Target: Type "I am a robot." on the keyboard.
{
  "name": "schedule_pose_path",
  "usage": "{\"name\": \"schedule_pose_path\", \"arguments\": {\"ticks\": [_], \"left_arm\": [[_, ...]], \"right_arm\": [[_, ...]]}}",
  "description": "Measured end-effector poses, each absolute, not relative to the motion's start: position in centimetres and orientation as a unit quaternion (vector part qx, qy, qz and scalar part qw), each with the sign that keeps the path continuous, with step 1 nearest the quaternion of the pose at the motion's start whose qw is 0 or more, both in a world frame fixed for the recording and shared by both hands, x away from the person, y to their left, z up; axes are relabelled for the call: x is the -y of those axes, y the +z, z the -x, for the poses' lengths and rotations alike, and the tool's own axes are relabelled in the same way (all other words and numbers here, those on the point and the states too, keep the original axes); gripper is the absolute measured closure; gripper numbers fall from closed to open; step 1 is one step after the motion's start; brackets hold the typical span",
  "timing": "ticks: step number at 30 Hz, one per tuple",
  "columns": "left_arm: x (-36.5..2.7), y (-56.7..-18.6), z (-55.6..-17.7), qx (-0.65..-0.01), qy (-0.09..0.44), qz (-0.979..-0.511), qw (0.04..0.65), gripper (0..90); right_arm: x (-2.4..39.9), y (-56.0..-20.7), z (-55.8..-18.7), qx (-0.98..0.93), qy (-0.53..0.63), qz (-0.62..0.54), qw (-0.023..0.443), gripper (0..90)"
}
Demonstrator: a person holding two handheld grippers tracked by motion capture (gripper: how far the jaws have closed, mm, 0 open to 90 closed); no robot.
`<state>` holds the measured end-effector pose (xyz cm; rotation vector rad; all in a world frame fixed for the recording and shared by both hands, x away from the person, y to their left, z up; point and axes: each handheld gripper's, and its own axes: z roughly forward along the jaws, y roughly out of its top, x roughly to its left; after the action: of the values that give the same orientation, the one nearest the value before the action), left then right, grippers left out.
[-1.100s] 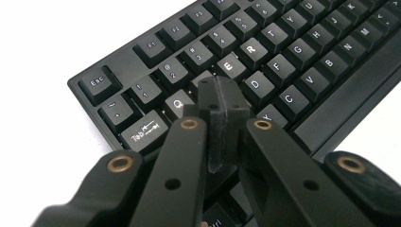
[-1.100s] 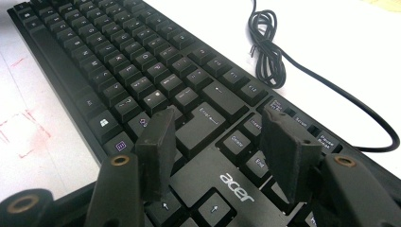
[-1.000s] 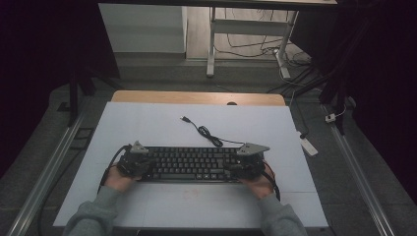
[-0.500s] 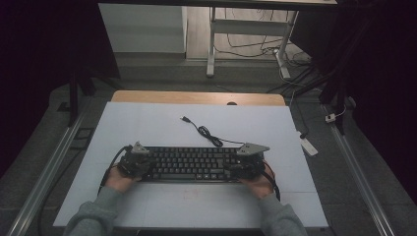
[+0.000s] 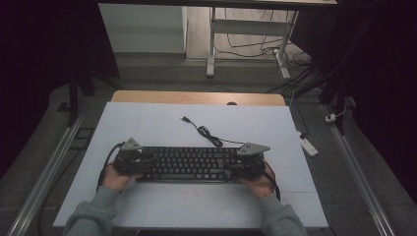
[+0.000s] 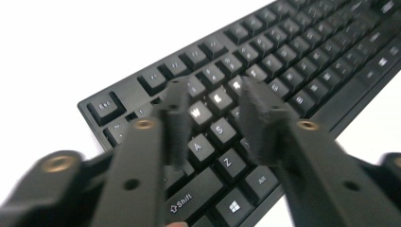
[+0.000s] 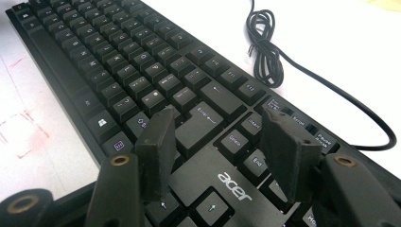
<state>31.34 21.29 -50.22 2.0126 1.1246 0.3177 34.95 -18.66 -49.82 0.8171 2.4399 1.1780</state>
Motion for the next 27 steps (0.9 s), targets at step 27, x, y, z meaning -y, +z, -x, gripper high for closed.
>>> {"name": "schedule_pose_path", "arguments": {"ticks": [27], "left_arm": [[-20.6, -48.6, -30.7, -0.422, 0.114, -0.789, 0.432, 40.6]], "right_arm": [[18.8, -49.8, -35.0, -0.851, 0.411, -0.288, 0.157, 46.3]]}}
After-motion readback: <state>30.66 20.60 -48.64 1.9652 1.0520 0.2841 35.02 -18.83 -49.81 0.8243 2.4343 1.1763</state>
